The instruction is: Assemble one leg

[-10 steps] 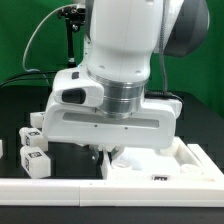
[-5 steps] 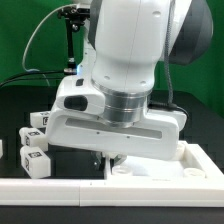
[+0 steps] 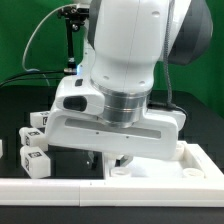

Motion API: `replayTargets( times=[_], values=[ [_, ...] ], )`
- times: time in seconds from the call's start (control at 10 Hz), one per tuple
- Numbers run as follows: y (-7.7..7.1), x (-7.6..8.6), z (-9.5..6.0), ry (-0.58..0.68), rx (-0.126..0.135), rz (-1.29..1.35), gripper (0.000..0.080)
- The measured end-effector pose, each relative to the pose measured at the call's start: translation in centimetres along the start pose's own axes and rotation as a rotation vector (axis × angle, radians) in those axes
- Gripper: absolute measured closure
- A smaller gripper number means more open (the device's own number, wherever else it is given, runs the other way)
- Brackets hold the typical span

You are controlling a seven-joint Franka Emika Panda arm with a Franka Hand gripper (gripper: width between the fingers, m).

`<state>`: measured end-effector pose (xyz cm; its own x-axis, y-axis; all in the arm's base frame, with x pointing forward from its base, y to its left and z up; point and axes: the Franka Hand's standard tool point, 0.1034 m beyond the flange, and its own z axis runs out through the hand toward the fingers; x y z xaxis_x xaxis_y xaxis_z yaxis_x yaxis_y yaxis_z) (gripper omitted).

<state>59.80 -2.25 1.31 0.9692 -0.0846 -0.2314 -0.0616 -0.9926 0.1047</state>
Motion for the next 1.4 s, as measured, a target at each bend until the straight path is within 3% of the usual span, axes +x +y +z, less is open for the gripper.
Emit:
replayTargets(
  times=[0.1,0.2,0.3,0.8,1.1,1.2,1.4],
  values=[
    [0.6,-0.5,-1.1,-0.009,0.005,-0.039,0.0389],
    [1.5,-1.6,-2.3,-0.015,0.010,-0.071,0.0252],
    [2.3,-2.7,-2.7,-0.038,0.015,-0.077,0.0181],
    [3.0,-3.0,-2.7,-0.055,0.019,-0.294,0.0150],
    [8.2,-5.4,-3.8,-0.070,-0.056,-0.403,0.0150],
    [8.9,-5.7,-4.1,-0.078,-0.094,-0.392,0.0150],
    [8.7,-5.7,-3.8,-0.096,-0.092,-0.395,0.0150]
  ],
)
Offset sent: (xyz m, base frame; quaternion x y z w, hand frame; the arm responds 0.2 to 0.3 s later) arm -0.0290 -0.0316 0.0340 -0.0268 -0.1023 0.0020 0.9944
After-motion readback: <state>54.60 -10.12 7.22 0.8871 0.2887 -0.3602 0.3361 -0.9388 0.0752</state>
